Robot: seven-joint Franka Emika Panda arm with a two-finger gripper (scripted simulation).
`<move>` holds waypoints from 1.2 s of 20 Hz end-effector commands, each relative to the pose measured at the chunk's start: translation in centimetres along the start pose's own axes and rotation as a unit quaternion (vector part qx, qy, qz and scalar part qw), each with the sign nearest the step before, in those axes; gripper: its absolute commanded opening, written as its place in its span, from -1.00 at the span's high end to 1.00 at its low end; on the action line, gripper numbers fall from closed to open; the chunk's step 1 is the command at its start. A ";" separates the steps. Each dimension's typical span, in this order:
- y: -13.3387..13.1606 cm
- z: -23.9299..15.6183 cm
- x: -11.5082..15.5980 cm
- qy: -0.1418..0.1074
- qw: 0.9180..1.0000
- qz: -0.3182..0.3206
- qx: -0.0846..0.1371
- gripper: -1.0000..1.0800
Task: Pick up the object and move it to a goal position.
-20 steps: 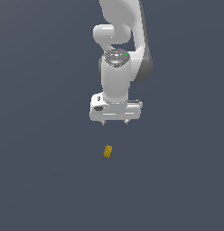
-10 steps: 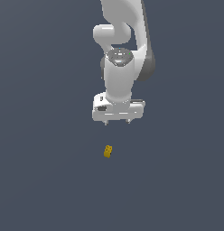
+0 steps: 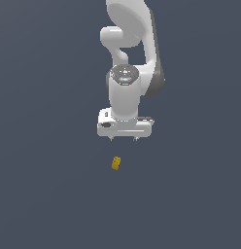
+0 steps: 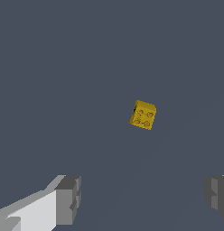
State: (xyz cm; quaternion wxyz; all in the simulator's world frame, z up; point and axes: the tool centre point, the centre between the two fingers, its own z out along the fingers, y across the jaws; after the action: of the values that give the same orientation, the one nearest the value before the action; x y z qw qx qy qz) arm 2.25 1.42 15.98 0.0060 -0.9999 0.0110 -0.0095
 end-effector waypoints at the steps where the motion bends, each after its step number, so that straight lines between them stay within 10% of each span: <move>1: 0.4 1.1 0.8 -0.002 1.000 0.021 0.000 -0.92; 24: 3.3 8.9 4.8 -0.009 0.989 0.148 -0.007 -0.92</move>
State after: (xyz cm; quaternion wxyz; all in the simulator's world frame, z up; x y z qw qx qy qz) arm 7.17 -1.94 7.22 0.0000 -0.9873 0.1588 0.0004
